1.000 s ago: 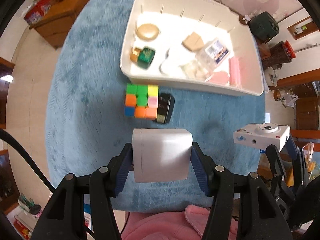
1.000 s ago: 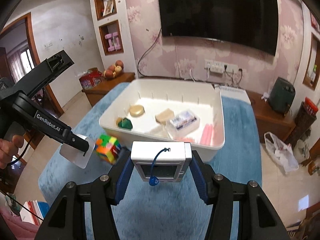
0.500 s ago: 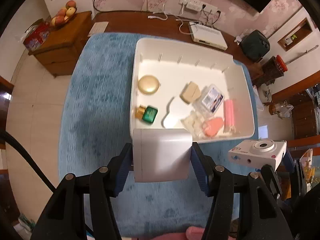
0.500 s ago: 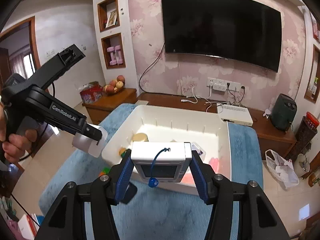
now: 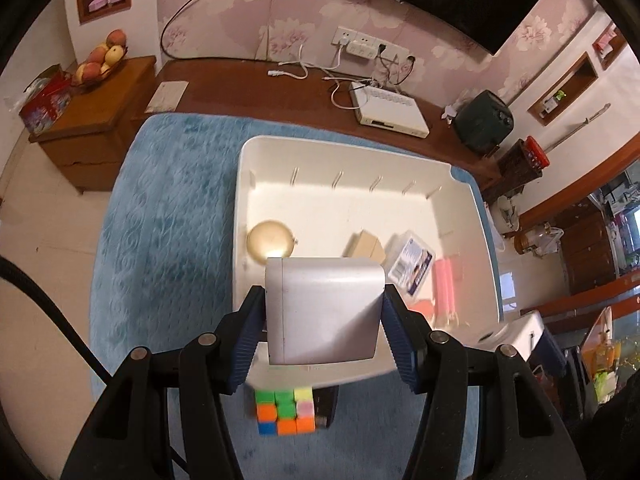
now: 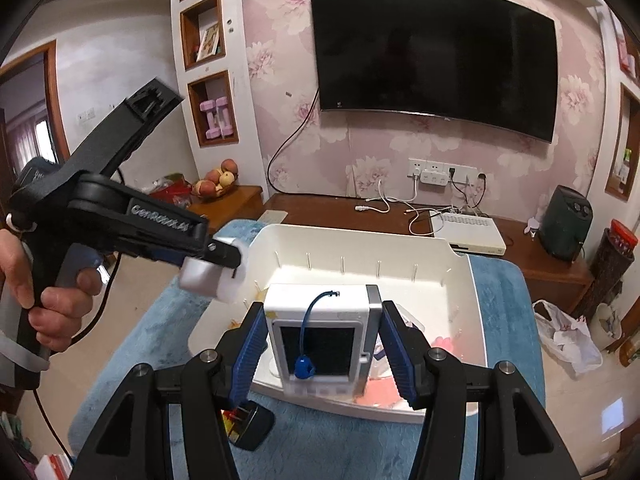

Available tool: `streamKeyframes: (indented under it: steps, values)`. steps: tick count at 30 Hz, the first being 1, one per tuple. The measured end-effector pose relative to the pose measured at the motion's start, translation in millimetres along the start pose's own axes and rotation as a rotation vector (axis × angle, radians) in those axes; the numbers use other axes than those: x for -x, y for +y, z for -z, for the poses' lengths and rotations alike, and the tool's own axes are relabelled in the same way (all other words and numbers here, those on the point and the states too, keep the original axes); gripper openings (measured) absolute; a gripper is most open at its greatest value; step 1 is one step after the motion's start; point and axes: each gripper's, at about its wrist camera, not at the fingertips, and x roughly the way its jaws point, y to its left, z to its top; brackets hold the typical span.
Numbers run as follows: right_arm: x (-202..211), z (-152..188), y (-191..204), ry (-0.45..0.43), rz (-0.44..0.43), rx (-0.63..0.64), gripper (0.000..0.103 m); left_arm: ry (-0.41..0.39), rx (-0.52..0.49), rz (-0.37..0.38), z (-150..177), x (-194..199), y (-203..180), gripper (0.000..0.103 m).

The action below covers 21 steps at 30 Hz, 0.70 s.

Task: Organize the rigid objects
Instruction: 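Carry the white photo device and white charger block into the white bin and release both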

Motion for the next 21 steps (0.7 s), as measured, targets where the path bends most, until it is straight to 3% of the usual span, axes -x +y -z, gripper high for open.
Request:
streamKeyframes:
  steps: [12, 21]
  values:
    - [-40.7, 6.1, 16.7, 0.073, -0.038, 0.031, 0.057, 0.023, 0.012, 0.025, -15.9, -45.2, 6.5, 0.061]
    - [-47.2, 3.7, 24.5, 0.065, -0.044, 0.071, 0.057, 0.069, 0.041, 0.0, -17.5, -62.1, 10.6, 0.061]
